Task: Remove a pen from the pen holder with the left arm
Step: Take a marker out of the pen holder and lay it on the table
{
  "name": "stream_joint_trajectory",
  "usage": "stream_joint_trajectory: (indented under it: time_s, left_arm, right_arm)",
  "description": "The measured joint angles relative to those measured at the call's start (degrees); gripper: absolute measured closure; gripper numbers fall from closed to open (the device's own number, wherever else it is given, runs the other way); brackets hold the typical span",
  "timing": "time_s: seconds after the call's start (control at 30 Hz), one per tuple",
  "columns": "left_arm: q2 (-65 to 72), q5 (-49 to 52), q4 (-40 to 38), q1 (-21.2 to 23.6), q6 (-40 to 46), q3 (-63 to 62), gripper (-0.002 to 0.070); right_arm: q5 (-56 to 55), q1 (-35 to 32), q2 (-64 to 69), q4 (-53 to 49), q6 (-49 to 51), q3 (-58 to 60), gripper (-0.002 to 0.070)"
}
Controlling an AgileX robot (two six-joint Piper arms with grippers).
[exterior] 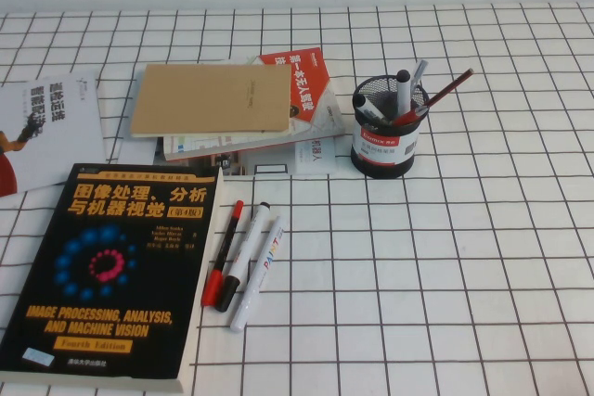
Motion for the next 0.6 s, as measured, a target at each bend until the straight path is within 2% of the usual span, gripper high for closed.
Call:
stream_joint_trajectory:
  time_s: [0.2, 0.4, 0.6]
  left_arm:
    - [0.00, 0.57, 1.64, 0.00, -1.51, -0.45, 0.0674]
    - [5.33, 9.35, 14.92, 0.00, -1.12, -10.61, 0.0674]
    - [21.38, 15.97, 19.31, 0.00, 8.16, -23.50, 0.0674]
  right_arm:
    - [0.00, 0.00, 0.00, 0.00, 0.00, 0.00, 0.0693]
    - [0.00, 0.00, 0.00, 0.00, 0.00, 0.00, 0.0692]
    - [0.00, 0.00, 0.00, 0.00, 0.00, 0.00, 0.0693]
